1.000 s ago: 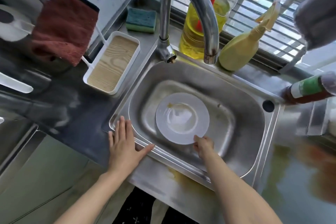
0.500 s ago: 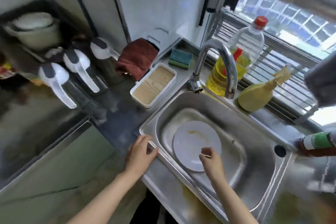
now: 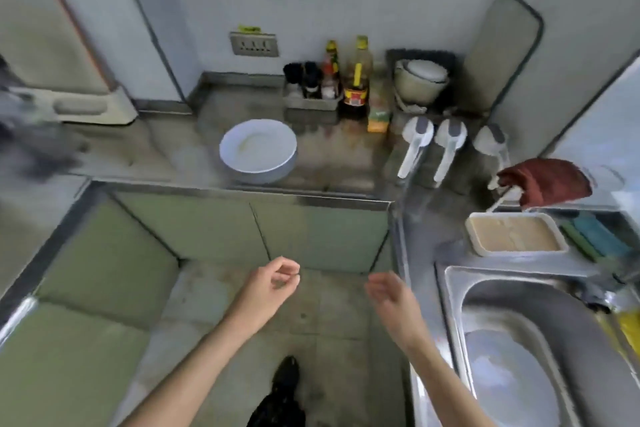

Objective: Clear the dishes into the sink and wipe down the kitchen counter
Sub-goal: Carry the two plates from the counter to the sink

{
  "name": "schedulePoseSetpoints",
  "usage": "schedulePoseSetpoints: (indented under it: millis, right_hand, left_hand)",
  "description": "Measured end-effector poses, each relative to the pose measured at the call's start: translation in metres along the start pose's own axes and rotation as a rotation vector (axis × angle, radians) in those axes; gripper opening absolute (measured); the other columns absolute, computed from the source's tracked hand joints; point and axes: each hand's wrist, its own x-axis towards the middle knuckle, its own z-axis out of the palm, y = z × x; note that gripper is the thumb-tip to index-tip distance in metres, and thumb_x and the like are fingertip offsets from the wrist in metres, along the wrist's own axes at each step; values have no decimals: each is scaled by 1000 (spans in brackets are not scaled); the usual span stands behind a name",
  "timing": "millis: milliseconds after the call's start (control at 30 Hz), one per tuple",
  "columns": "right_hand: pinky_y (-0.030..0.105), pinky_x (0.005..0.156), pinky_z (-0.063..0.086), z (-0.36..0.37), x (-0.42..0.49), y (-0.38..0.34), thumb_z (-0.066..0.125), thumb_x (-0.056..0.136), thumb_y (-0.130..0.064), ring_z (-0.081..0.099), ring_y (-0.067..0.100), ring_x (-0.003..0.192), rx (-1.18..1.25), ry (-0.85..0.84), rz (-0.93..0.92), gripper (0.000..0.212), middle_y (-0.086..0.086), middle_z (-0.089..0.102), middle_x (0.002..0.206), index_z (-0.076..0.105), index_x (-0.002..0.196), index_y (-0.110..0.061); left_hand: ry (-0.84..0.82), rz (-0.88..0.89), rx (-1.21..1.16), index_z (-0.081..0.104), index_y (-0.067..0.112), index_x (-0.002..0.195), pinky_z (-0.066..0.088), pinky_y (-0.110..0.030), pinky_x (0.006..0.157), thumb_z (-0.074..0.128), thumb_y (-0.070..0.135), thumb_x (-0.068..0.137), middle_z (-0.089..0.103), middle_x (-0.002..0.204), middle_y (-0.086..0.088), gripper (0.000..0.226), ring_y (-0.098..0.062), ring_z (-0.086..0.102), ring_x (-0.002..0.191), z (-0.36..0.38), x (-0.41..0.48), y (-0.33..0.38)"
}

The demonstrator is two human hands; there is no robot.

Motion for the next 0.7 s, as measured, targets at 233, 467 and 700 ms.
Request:
schedulePoseSetpoints:
  millis: [233, 467, 700]
  right_hand:
    - [9, 68, 43, 93, 52, -72, 49, 79, 8, 58, 12, 77, -86, -228, -95, 27, 0, 63, 83, 62, 95, -10]
    - [31, 70, 42, 183, 147, -117, 55, 79, -2, 60, 24, 78, 15, -226, 156, 23, 5, 64, 77, 55, 70, -23]
    - [30, 61, 42, 249, 249, -161, 53, 80, 1, 48, 20, 61, 328, -42, 441, 10, 8, 52, 64, 55, 70, 2]
  left_hand:
    - [271, -185, -122, 63, 32, 80, 46, -16, 84, 64, 0, 82, 70, 79, 10, 32, 2, 62, 79, -105, -27, -75]
    - [358, -219, -153, 57, 16, 82, 40, 0, 71, 57, -7, 84, 60, 83, -1, 23, -7, 58, 77, -179, 50, -121]
    - [155, -107, 191, 55, 6, 121, 39, -33, 99, 59, 19, 81, 52, 126, -11, 41, -24, 50, 117, -209, 189, -149]
